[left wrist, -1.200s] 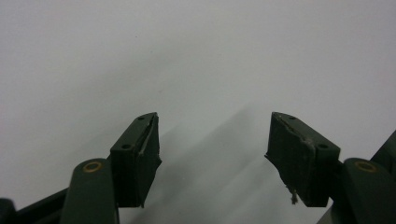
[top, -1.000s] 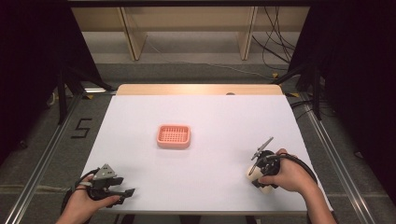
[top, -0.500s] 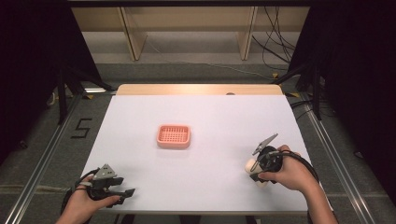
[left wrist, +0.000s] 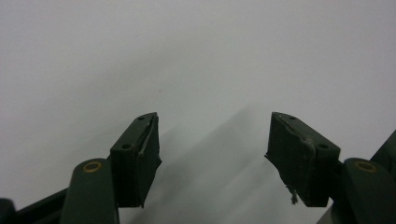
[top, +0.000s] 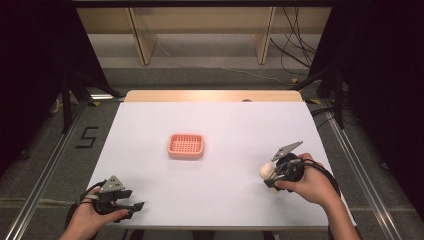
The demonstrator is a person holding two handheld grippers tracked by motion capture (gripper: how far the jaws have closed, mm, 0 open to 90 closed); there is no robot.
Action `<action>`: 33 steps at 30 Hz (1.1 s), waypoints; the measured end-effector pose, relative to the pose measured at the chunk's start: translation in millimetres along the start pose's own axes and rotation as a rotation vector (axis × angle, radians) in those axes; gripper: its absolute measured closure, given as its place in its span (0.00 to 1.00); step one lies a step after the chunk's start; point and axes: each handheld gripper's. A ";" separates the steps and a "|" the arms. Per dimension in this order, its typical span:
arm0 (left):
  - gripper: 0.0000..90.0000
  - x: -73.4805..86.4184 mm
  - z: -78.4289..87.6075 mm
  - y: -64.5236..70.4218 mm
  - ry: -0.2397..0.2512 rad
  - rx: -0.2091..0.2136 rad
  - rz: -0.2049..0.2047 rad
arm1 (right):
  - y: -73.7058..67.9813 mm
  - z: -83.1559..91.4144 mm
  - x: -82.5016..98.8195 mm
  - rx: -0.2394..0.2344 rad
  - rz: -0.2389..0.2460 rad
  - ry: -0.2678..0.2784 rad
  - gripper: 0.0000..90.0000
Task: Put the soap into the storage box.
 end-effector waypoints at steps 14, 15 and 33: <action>0.38 0.1 0.4 -0.1 0.001 0.004 -0.002 | -0.3 0.6 -1.4 -0.011 0.015 0.116 0.56; 0.38 0.1 0.2 0.0 0.001 0.002 0.000 | -0.3 0.6 -1.4 -0.011 0.015 0.116 0.56; 0.38 -0.2 1.1 -0.6 0.009 -0.003 -0.007 | -2.8 -3.0 -7.3 0.007 0.027 0.159 0.56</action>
Point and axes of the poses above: each handheld gripper's, and its own axes: z roughly backward along the jaws, x roughly out of its underside, y roughly to its right, and after that the axes turned 12 degrees about -x, right-handed
